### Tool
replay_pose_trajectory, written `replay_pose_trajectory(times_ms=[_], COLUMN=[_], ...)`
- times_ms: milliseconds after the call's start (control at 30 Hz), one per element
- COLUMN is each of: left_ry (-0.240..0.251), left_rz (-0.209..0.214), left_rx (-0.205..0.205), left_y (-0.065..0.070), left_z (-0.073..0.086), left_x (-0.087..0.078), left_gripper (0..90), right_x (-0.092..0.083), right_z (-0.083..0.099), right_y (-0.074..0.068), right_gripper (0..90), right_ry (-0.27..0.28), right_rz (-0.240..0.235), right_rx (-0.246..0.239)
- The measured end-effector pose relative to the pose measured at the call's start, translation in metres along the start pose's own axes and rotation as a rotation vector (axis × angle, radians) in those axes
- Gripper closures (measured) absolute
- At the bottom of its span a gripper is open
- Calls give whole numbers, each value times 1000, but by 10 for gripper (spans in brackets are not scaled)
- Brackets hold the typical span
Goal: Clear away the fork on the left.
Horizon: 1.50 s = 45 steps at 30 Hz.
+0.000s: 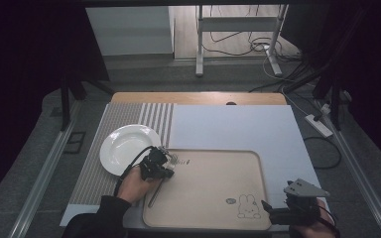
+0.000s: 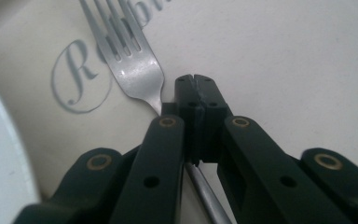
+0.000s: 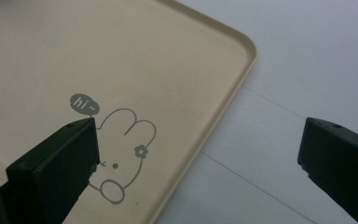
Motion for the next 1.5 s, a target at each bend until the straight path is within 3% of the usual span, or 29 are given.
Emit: replay_pose_trajectory(times_ms=[633,800,1067,1200,1500], left_ry=[-12,9,111,122,159], left_rz=[-30,-3,11,13,-18], left_rx=[-42,-45,-23,21,56], left_y=[-19,-16,-11,-7,-7], left_z=[11,9,1,2,0], left_x=[-9,-11,-25,-27,-32], left_gripper=[879,861,712,644,503], right_x=[0,0,0,0,0], right_z=[0,0,0,0,0], right_y=[0,0,0,0,0], right_gripper=[0,0,0,0,0], right_ry=[-4,-3,-2,-1,-2], right_rz=[0,-1,-2,-2,-4], right_rx=[-4,-5,-1,1,1])
Point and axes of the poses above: each handheld gripper's, and its own axes: x roughly forward along the jaws, z roughly out of its underside, y roughly to its right, the point moved 9 cm from there along x, roughly forward along the jaws, and after that the axes turned 1 degree about -x, right-handed, at the moved point
